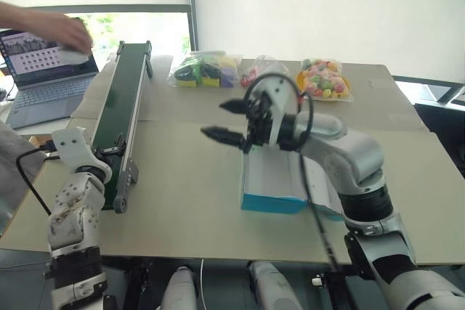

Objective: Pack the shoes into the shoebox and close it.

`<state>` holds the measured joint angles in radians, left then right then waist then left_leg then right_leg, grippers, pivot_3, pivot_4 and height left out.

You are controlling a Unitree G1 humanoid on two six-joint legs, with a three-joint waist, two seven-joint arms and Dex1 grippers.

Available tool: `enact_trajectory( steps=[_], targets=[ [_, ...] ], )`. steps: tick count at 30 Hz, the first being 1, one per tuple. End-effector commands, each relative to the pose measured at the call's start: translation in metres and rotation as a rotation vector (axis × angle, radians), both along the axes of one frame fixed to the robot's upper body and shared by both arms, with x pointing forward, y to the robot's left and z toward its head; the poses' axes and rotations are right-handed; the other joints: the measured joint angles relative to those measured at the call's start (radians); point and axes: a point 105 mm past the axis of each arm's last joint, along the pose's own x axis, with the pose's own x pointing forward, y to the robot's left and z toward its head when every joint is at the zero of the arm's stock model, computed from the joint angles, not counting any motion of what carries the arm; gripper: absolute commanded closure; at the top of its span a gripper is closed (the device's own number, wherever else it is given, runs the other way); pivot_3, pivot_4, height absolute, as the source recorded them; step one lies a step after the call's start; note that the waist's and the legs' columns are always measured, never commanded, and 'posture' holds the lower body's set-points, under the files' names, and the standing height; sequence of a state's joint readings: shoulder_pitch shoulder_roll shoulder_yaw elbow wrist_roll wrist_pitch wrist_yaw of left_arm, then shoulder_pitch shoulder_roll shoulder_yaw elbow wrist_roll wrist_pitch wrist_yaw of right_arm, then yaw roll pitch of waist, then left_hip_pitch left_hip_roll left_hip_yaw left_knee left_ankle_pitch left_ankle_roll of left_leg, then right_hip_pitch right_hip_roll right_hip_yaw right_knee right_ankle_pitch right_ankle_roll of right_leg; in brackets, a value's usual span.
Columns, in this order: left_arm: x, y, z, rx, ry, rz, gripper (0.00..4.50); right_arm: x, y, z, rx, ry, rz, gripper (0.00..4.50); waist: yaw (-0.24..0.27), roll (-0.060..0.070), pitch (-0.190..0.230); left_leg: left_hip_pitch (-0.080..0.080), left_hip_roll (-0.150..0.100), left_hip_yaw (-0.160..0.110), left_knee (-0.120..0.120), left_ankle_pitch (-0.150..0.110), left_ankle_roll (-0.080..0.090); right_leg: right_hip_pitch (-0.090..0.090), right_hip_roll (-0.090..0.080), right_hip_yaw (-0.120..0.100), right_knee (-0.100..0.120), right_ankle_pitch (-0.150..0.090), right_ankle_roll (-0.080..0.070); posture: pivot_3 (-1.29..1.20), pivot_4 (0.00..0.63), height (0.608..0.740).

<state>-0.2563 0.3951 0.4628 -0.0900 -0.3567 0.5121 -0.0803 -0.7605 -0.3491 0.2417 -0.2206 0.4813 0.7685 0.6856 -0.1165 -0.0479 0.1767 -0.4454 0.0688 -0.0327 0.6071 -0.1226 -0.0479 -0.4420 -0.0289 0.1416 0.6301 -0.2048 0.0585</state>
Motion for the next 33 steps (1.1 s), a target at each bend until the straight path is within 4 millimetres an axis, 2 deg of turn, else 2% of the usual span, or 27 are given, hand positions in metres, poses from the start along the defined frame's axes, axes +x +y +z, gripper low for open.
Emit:
enact_trajectory(
  steps=[1,5,7,22,26,33],
  targets=[
    [-0.007,0.01,0.023,0.04,-0.061,0.017,0.0,0.004,0.004,-0.014,-0.058,-0.063,-0.006,0.05,0.0,0.0,0.0,0.0,0.0,0.0,0.0,0.0,0.0,0.0,0.0,0.0,0.0,0.001,0.0,0.0,0.15,0.709],
    [-0.005,0.01,0.025,0.077,-0.046,0.015,0.0,0.01,0.013,-0.048,-0.107,-0.05,-0.02,0.05,-0.001,0.0,0.0,0.001,0.0,0.0,0.001,0.0,0.0,0.0,0.0,0.0,0.0,0.001,0.0,0.0,0.15,0.709],
    [-0.004,0.01,0.023,0.075,-0.037,0.016,0.0,0.008,0.015,-0.055,-0.142,-0.072,0.0,0.05,-0.001,0.0,0.0,0.001,0.0,0.0,0.0,0.0,0.0,0.0,0.0,0.0,0.0,0.002,0.0,0.0,0.15,0.709],
    [0.001,0.005,0.006,0.057,0.054,0.012,0.0,0.004,0.019,-0.042,-0.051,-0.048,-0.011,0.05,0.009,0.0,0.0,0.001,0.0,0.0,0.0,0.0,-0.001,0.0,0.0,0.0,0.0,0.002,0.0,0.0,0.15,0.709],
    [0.004,0.001,0.011,0.057,0.073,0.015,0.0,0.002,0.02,-0.035,-0.001,-0.022,-0.017,0.05,0.014,0.0,0.0,0.001,0.0,0.0,0.0,0.0,-0.001,0.0,0.0,0.0,0.0,0.002,0.0,0.0,0.15,0.709],
    [0.009,-0.001,0.014,0.07,0.091,0.023,0.0,0.003,0.02,-0.035,-0.007,-0.019,-0.021,0.05,0.019,0.0,0.0,0.001,0.0,0.0,0.001,0.0,-0.001,0.0,0.0,0.0,0.0,0.002,0.0,0.0,0.15,0.709]
  ],
)
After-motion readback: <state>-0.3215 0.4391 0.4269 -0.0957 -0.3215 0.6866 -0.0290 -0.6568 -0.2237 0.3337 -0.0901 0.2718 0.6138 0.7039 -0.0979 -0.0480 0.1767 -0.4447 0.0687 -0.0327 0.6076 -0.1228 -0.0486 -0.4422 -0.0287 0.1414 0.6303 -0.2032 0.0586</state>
